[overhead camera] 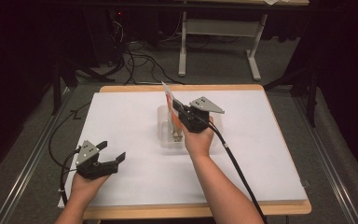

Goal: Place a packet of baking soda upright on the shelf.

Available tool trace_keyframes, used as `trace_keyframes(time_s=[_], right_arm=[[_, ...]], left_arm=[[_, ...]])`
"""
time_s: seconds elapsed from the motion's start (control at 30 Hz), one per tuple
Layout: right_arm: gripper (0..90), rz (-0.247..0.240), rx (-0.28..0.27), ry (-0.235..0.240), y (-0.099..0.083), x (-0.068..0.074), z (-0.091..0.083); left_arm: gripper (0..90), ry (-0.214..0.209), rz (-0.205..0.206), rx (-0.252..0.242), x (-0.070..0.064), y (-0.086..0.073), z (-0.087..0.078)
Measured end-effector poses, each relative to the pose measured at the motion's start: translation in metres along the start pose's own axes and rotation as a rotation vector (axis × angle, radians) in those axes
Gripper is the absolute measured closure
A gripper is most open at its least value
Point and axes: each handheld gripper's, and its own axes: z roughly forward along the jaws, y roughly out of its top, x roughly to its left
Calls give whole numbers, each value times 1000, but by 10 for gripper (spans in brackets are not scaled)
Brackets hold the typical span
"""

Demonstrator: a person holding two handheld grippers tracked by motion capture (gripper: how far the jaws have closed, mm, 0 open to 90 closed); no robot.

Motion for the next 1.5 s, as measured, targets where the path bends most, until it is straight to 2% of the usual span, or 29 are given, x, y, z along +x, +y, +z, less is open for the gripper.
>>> trace_keyframes(time_s=[0.53, 1.2, 1.4, 1.43, 1.47, 1.5], right_arm=[[900, 6, 10, 3, -13, -1, -9], [897, 9, 20, 3, -17, -2, -10], [849, 8, 28, 4, -13, -2, -10], [801, 12, 35, 17, -12, -2, -9], [801, 12, 35, 17, -12, -2, -9], [744, 17, 49, 22, -12, -1, -7]], left_arm=[[166, -6, 8, 7, -3, 0, 1], [166, -5, 9, 7, -3, 0, 1], [166, -5, 9, 7, -3, 0, 1], [166, -5, 9, 7, -3, 0, 1], [166, -4, 10, 7, -3, 0, 1], [166, -4, 9, 8, -2, 0, 1]])
